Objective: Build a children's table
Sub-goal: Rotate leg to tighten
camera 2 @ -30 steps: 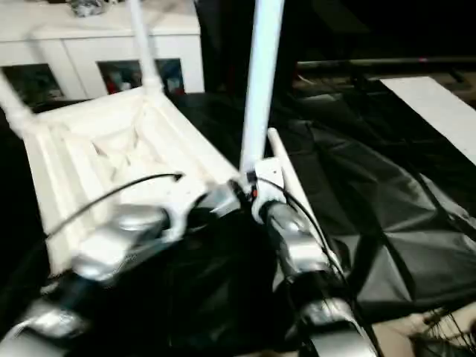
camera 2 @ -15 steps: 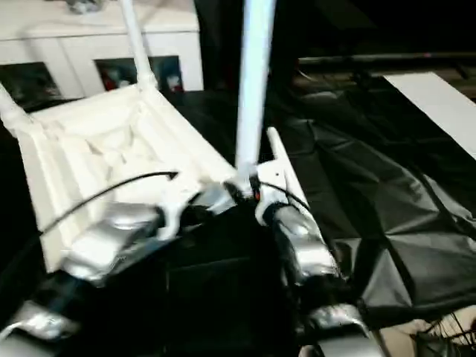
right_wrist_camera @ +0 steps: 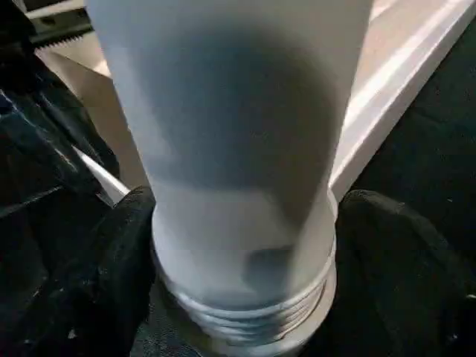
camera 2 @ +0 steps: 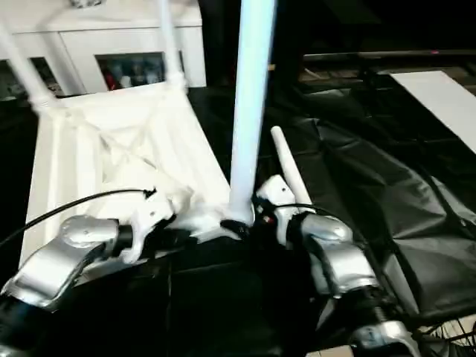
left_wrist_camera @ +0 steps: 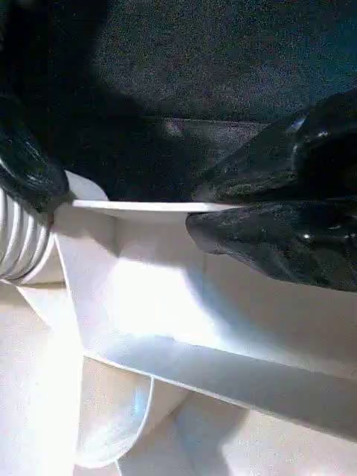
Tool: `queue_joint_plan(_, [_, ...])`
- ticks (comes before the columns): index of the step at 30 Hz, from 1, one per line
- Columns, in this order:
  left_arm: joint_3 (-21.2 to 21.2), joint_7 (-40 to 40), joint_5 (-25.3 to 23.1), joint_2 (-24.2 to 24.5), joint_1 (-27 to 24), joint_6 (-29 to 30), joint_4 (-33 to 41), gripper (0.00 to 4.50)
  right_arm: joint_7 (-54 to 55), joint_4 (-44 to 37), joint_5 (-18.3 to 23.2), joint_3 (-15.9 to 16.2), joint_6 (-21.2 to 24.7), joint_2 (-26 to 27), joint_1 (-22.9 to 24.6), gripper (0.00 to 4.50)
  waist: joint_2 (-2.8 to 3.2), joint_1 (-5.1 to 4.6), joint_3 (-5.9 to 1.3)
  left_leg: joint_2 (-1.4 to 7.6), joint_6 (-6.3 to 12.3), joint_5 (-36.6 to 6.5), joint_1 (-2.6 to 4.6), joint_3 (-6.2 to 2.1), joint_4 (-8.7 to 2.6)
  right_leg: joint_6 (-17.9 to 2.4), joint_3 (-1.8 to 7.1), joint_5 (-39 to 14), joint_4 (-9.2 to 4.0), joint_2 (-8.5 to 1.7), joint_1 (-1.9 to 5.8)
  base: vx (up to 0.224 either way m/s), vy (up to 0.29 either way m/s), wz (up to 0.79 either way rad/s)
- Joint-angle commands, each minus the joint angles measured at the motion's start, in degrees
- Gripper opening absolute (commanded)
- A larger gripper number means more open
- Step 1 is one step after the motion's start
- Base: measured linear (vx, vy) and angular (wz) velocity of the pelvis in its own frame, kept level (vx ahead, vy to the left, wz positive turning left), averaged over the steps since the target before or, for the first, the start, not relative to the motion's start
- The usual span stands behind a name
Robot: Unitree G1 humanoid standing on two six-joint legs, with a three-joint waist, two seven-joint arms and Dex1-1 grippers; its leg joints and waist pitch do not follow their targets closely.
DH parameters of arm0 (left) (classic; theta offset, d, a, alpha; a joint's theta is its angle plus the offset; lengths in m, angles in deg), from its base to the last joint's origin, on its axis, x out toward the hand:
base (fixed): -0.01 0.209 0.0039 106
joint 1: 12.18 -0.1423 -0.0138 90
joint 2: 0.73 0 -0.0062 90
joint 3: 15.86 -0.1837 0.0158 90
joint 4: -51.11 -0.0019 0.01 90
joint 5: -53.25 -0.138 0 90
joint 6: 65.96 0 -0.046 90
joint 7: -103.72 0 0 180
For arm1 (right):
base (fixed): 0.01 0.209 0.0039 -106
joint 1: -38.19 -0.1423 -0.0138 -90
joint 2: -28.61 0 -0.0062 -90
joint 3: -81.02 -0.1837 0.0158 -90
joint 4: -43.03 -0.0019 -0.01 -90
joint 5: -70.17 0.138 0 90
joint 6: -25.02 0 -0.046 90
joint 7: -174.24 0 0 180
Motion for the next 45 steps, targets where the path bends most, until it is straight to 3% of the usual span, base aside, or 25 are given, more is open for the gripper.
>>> queue_joint_plan(1, [-0.12,1.86,2.71,-0.29,-1.13,-0.40,0.93,0.00,-0.92,-1.89,0.55,-0.13,1.12,-0.56,0.47,3.81,-0.60,0.08,-2.85,2.83,6.10,-7.12,0.38,-0.70,-3.17,-14.39,2.50,-3.96,-3.81,-4.21,2.89,0.000,0.000,0.00])
queue_joint_plan(5, [0.05,2.19,2.93,0.15,-1.45,-0.41,1.21,0.00,-1.50,-2.05,0.69,-0.52,1.92,0.18,0.46,3.44,-0.61,0.10,-2.76,2.91,5.39,-8.01,0.49,-0.76,-3.29,-13.83,2.49,-6.66,-3.97,-4.27,2.86,0.000,0.000,0.00])
queue_joint_plan(14, [-0.23,2.88,3.11,0.61,-1.66,-0.26,1.61,0.00,-2.27,-2.46,1.29,0.45,2.03,0.23,0.77,2.80,-0.57,0.13,-2.94,2.85,5.58,-6.36,0.46,-0.76,-3.10,-14.41,2.48,-3.53,-3.56,-4.21,3.02,0.000,0.000,0.00])
queue_joint_plan(24, [-0.69,2.29,2.48,0.19,-1.58,-0.15,0.93,0.00,0.11,-1.36,0.09,-0.13,2.20,1.37,1.39,2.74,-0.63,0.13,-2.81,2.83,5.22,-7.09,0.45,-0.75,-3.11,-14.22,2.53,-5.08,-3.67,-4.27,3.00,0.000,0.000,0.00])
queue_joint_plan(27, [-0.69,-2.81,0.12,-2.80,0.12,-0.04,-2.43,0.00,11.15,4.45,-3.15,-2.01,0.75,4.73,-0.25,2.74,-0.58,-0.19,-2.66,2.87,4.32,-7.83,0.51,-0.71,-3.24,-14.06,2.58,-6.89,-3.88,-4.34,2.63,0.000,0.000,0.00])
queue_joint_plan(29, [-0.38,-6.58,-1.12,-5.36,1.58,0.55,-5.04,0.00,17.02,6.96,-3.58,-3.55,1.13,7.18,-1.19,2.74,-0.87,-0.62,-2.28,2.50,2.09,-11.42,0.69,-0.83,-3.54,-12.18,2.53,-15.74,-4.72,-4.44,2.77,0.000,0.000,0.00])
queue_joint_plan(30, [-0.25,-9.07,-1.94,-7.15,2.70,1.11,-6.94,0.00,20.23,7.83,-3.42,-4.39,1.82,8.96,-1.63,2.74,-0.79,-0.61,-2.21,2.60,1.44,-12.97,1.11,-0.82,-3.55,-11.09,2.71,-19.37,-5.18,-4.55,2.38,0.000,0.000,0.00])
queue_joint_plan(32, [0.26,-13.09,-2.85,-10.09,4.52,2.21,-9.98,0.00,25.28,9.06,-3.57,-5.33,2.57,11.65,-2.37,2.74,-0.71,-0.52,-2.27,2.59,1.00,-13.45,1.05,-0.99,-3.67,-9.80,2.75,-21.58,-5.34,-4.55,2.37,0.000,0.000,0.00])
queue_joint_plan(33, [0.66,-16.49,-3.65,-12.51,6.20,2.80,-12.73,0.00,30.42,10.75,-4.08,-6.04,2.65,14.11,-3.42,2.74,-0.62,-0.67,-2.04,2.58,0.62,-14.23,1.20,-0.90,-3.82,-9.27,2.77,-22.72,-5.67,-4.40,1.90,0.000,0.000,0.00])
queue_joint_plan(35, [1.11,-19.90,-4.41,-14.78,7.91,3.53,-15.45,0.00,34.88,12.59,-4.48,-6.64,2.50,16.22,-4.57,2.74,-0.69,-0.71,-2.15,2.45,-0.04,-15.31,1.21,-1.06,-3.83,-8.73,2.73,-24.37,-5.71,-4.52,1.98,0.000,0.000,0.00])
queue_joint_plan(37, [1.74,-24.27,-5.40,-17.50,10.15,4.43,-19.13,0.00,40.81,15.43,-6.01,-6.36,2.28,18.84,-6.23,2.74,-0.43,-0.55,-2.28,2.58,-0.07,-15.55,1.23,-1.12,-3.89,-8.17,2.76,-24.01,-5.73,-4.59,1.87,0.000,0.000,0.00])
queue_joint_plan(40, [1.85,-25.35,-5.72,-18.64,11.11,4.36,-20.84,0.00,43.71,17.96,-7.66,-5.64,1.29,20.13,-7.48,2.74,-0.53,-0.38,-2.51,2.48,-0.01,-15.13,1.09,-1.15,-3.90,-8.18,2.76,-21.50,-5.58,-4.62,2.02,0.000,0.000,0.00])
queue_joint_plan(44, [1.12,-23.97,-6.22,-18.46,10.75,2.85,-20.30,0.00,40.49,18.63,-7.65,-4.78,-0.19,20.80,-8.01,2.74,-0.47,-0.23,-2.67,2.53,1.17,-14.00,0.69,-1.09,-3.85,-8.57,2.74,-18.09,-5.30,-4.65,2.26,0.000,0.000,0.00])
queue_joint_plan(45, [0.44,-22.66,-6.56,-17.67,10.20,2.25,-19.47,0.00,37.55,17.35,-6.39,-5.12,-0.87,20.86,-7.55,3.29,-0.48,-0.16,-2.71,2.55,1.64,-13.69,0.65,-1.07,-3.84,-8.72,2.70,-17.77,-5.23,-4.65,2.36,0.000,0.000,0.00])
